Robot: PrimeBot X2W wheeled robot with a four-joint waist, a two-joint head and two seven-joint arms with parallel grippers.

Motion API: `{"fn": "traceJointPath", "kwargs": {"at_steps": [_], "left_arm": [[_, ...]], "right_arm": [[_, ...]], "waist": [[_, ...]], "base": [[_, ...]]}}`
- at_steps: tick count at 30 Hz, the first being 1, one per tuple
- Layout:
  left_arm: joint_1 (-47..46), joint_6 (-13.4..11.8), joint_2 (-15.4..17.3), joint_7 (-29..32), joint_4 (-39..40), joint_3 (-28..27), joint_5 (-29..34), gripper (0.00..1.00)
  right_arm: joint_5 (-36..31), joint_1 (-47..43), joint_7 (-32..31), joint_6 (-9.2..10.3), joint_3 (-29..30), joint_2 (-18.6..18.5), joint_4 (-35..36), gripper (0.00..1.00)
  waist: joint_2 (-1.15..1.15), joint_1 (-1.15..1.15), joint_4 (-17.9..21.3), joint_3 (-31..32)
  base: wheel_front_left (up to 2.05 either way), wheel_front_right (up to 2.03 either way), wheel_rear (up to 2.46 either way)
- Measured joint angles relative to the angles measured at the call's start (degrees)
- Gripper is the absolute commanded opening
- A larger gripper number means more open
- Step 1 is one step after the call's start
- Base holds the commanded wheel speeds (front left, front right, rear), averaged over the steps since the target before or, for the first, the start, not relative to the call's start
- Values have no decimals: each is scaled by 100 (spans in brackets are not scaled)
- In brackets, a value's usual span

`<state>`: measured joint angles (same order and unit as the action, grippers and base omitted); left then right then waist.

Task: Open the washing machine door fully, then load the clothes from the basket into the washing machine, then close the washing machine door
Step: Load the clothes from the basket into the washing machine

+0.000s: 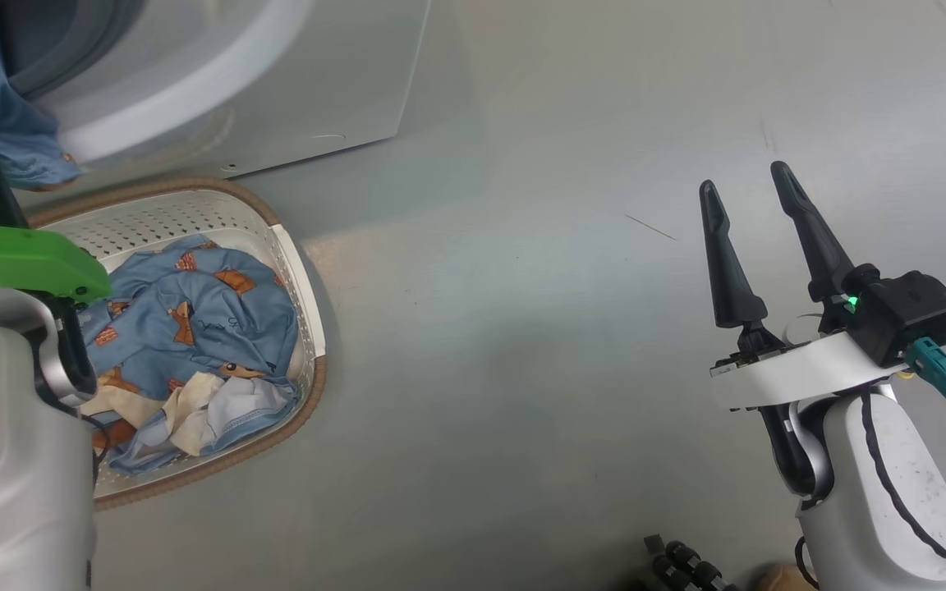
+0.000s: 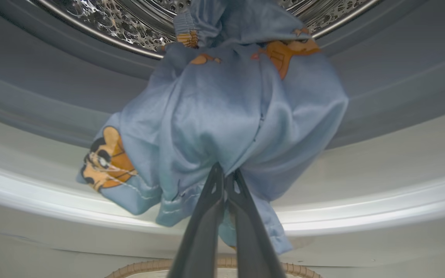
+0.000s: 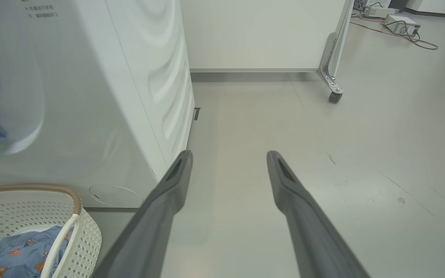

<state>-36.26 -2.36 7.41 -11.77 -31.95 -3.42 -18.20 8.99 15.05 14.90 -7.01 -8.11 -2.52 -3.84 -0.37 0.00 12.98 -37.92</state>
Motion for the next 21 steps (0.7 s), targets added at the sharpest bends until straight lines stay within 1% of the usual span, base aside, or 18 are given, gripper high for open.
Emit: {"fn": "traceJointPath", "kwargs": {"at_steps": [5, 11, 16, 21], "left_arm": [[-17, 41, -193, -98, 5, 15, -64, 0], [-25, 121, -233, -148, 197, 97, -62, 0], [-146, 134, -172, -192, 380, 105, -46, 0], [-407, 131, 53, -191, 504, 71, 37, 0]], "right_arm": [[0, 0, 1, 0, 75, -1, -18, 100], [1, 0, 1, 0, 73, -1, -35, 100], [11, 0, 0, 0, -3, 0, -46, 100], [153, 0, 0, 0, -174, 1, -75, 100]], "waist": [[0, 0, -73, 53], [0, 0, -194, 142], [0, 0, -239, 206], [0, 0, -206, 246]], "base": [[0, 0, 0], [0, 0, 0], [0, 0, 0], [0, 0, 0]]}}
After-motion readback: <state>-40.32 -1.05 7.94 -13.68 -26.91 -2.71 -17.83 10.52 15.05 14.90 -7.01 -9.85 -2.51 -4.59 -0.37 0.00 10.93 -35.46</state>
